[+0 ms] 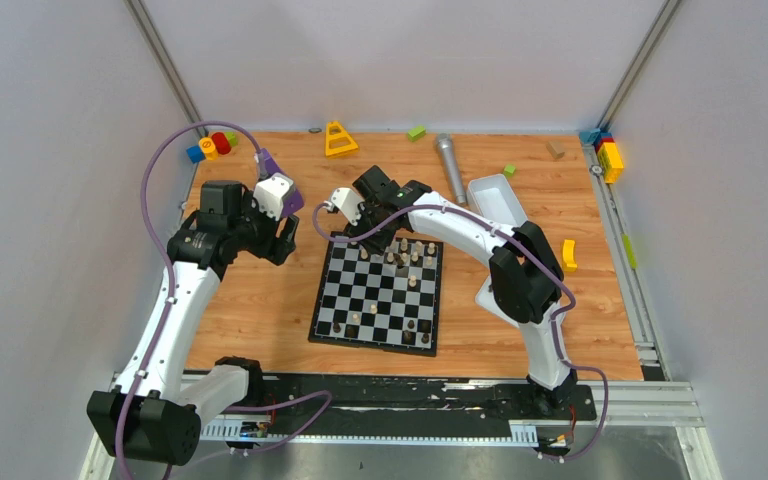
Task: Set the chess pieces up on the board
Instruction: Adjust the chess piece on the chessboard.
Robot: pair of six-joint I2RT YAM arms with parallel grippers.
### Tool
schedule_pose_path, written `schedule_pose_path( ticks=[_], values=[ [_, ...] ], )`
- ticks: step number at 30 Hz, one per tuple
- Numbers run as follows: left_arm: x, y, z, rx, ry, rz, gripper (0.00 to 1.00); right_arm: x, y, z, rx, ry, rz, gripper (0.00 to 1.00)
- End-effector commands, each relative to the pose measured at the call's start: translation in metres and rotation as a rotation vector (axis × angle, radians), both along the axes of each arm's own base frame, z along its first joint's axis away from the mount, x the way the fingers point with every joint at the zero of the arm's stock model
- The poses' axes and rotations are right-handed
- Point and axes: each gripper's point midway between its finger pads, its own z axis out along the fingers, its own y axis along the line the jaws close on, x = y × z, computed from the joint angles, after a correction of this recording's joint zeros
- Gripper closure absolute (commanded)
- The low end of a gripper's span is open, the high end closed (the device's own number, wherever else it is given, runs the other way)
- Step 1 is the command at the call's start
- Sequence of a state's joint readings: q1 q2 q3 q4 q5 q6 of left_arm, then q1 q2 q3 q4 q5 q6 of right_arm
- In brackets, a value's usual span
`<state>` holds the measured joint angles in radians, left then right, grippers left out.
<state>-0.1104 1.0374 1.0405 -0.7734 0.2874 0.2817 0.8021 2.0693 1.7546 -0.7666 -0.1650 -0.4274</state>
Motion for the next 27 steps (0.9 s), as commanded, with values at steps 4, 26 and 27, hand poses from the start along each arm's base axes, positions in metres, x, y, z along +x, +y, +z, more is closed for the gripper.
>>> schedule_pose_path(
  ticks=[4,26,27],
  values=[
    [0.002,-0.002,0.007,-0.013,-0.028,-0.012,0.21,0.010,-0.003,-0.004,-0.017,-0.030,-0.006,0.64],
    [0.002,-0.002,0.004,-0.011,-0.026,-0.015,0.21,0.013,-0.002,-0.020,-0.040,-0.017,-0.004,0.64],
    [0.002,-0.002,0.005,-0.011,-0.027,-0.015,0.21,0.013,-0.002,-0.021,-0.042,-0.017,-0.003,0.64]
  ],
)
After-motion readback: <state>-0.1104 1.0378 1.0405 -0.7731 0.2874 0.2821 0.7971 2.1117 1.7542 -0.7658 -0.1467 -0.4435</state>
